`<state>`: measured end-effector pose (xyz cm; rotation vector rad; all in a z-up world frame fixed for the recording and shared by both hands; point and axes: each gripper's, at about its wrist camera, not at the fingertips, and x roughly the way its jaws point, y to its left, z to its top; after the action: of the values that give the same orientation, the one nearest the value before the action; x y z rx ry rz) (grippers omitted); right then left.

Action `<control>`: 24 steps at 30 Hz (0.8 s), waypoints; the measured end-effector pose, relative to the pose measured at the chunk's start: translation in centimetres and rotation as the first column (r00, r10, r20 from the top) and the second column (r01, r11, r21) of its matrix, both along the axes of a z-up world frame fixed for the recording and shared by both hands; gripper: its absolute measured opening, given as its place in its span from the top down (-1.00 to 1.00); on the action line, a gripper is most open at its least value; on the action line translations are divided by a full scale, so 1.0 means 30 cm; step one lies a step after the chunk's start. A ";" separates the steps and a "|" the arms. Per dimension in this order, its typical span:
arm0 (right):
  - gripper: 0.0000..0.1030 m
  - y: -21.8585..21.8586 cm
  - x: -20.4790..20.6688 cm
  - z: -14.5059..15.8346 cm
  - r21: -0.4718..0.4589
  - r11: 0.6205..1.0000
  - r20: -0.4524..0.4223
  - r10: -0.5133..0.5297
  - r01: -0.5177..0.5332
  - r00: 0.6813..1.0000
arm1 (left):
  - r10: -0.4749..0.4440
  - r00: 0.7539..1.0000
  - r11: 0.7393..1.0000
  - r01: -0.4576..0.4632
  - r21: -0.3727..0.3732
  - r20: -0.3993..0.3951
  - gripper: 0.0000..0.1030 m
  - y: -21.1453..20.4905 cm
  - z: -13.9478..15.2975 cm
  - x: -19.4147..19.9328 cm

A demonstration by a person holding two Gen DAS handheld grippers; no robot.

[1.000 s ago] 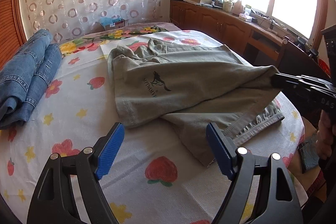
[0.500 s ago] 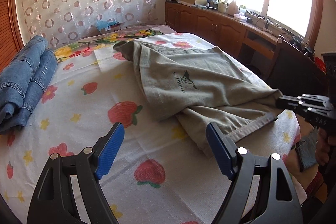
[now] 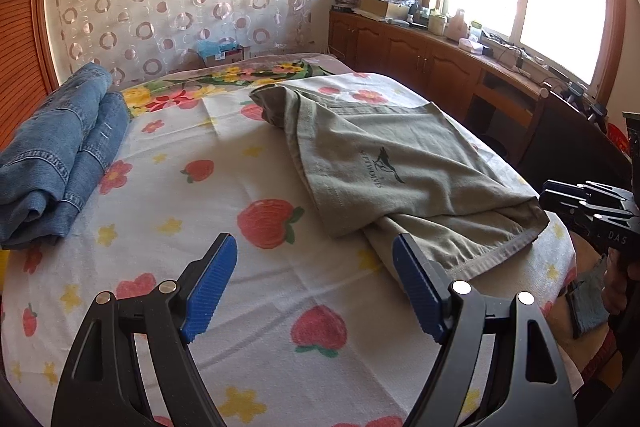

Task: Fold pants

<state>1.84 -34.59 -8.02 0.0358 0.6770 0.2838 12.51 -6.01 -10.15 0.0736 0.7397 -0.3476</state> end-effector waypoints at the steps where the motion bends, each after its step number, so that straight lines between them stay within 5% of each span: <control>1: 0.39 0.011 0.002 0.009 -0.003 1.000 0.009 0.015 -0.015 1.000 | 0.007 1.000 1.000 -0.007 -0.001 0.005 -0.57 0.011 0.005 -0.001; 9: 0.39 0.194 0.085 0.036 0.002 0.982 0.081 0.187 -0.188 0.979 | 0.050 0.998 0.999 -0.050 -0.013 0.034 -0.57 0.097 0.040 -0.007; 24: 0.51 0.514 0.331 -0.030 -0.098 0.925 -0.048 0.365 -0.368 0.930 | 0.114 0.993 0.993 -0.113 -0.033 0.040 -0.57 0.200 0.047 0.001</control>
<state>11.78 -19.16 -8.93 -0.1913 0.7256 0.6087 12.54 0.00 -8.73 0.0098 0.6940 -0.2483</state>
